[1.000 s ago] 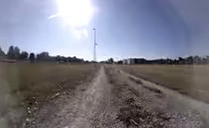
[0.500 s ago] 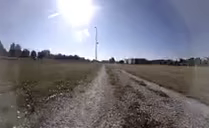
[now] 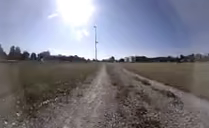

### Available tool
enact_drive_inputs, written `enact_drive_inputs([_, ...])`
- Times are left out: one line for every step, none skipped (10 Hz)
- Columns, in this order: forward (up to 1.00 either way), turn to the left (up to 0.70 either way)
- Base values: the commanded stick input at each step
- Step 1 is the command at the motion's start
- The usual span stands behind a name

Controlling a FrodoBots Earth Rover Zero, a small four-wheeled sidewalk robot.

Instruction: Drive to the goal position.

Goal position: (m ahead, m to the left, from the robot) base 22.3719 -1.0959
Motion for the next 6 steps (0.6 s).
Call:
enact_drive_inputs([0.5,0.0])
enact_drive_inputs([0.5,0.0])
enact_drive_inputs([0.5,0.0])
enact_drive_inputs([0.5,0.0])
enact_drive_inputs([0.5,0.0])
enact_drive_inputs([0.5,0.0])
